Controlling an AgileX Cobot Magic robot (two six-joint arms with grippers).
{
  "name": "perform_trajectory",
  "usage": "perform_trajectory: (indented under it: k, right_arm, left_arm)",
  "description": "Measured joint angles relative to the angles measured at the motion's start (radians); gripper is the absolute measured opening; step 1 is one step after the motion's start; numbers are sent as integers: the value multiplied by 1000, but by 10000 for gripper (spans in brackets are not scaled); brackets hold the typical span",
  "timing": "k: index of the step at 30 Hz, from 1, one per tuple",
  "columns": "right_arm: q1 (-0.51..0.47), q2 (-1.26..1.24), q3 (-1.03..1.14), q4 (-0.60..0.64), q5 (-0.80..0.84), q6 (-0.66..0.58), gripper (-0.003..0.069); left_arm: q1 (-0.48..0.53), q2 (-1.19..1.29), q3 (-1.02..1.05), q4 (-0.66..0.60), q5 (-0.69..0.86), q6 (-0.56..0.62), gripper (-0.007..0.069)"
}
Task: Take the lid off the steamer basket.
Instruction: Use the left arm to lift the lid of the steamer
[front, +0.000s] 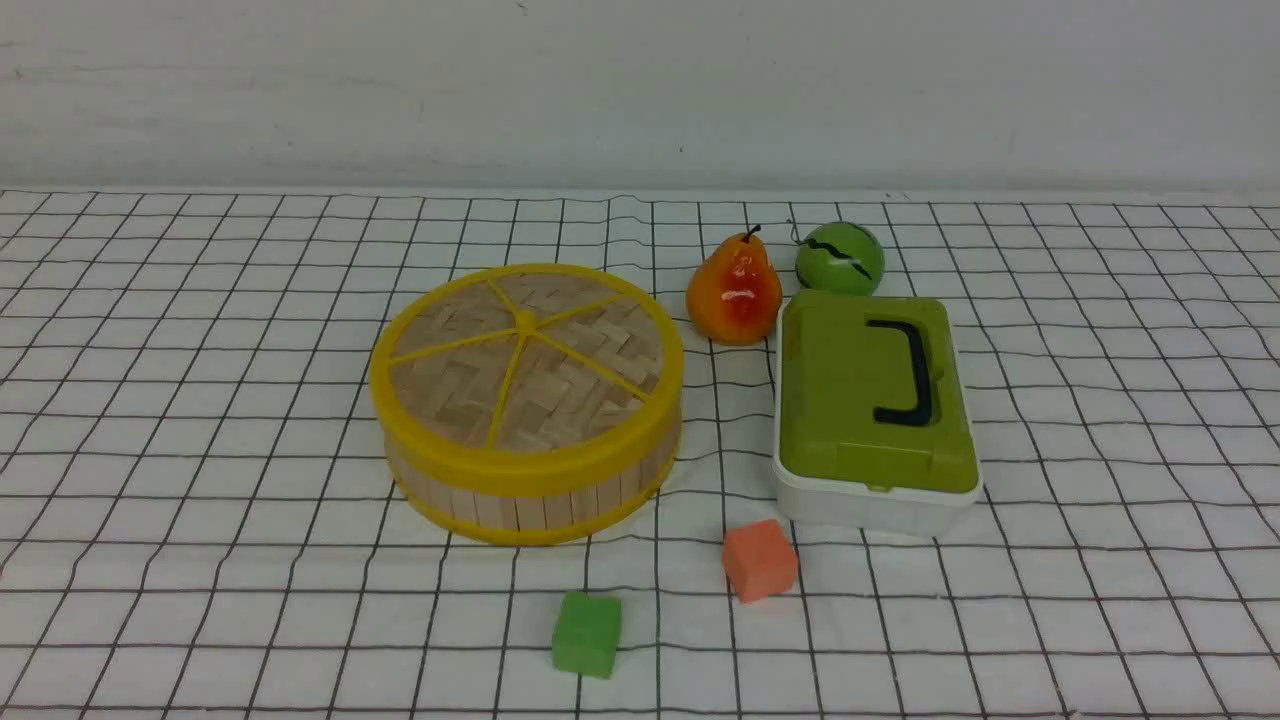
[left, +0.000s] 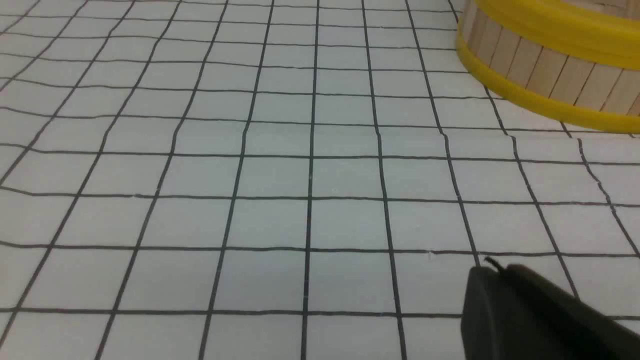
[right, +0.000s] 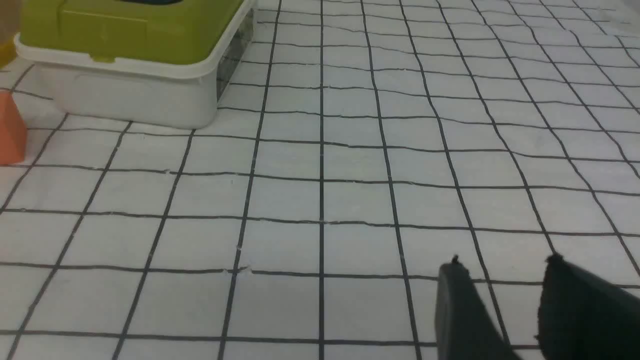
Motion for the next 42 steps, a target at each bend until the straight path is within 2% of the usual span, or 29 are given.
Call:
perform_trajectory:
  k: [42]
  right_arm:
    - [0,0,0,0,0,0,239]
  left_arm:
    - [0,0,0,0,0,0,21]
